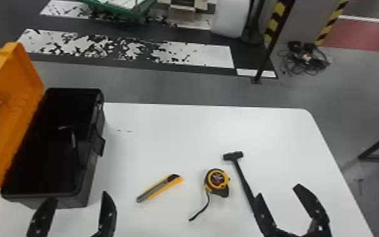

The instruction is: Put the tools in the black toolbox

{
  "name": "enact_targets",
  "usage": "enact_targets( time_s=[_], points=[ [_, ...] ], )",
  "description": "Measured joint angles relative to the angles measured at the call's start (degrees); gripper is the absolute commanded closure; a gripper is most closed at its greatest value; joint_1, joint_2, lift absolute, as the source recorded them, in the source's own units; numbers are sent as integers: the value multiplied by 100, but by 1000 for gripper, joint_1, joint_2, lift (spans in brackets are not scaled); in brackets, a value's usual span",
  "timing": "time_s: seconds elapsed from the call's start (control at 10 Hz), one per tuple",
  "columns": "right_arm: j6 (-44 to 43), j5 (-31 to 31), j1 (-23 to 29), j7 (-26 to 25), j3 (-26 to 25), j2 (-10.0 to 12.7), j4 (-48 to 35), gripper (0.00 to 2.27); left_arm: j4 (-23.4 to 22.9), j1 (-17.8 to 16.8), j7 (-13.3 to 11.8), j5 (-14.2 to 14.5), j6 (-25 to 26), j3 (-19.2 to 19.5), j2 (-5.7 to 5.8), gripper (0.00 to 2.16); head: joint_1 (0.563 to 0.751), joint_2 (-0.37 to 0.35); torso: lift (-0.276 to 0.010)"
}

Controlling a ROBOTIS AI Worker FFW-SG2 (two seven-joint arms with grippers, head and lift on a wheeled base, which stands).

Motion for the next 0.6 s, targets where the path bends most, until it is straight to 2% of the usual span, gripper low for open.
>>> enact_targets(
  time_s=[0.3, 0.6],
  points=[
    [20, 50, 57, 5, -6, -36, -39, 90, -28, 30, -1, -49, 3, -37, 46, 70, 695, -123, -39],
    [161, 62, 99, -4, -26, -46, -141, 93, -51, 35, 5, 9, 16, -41, 160, 66, 695, -117, -39]
  ],
)
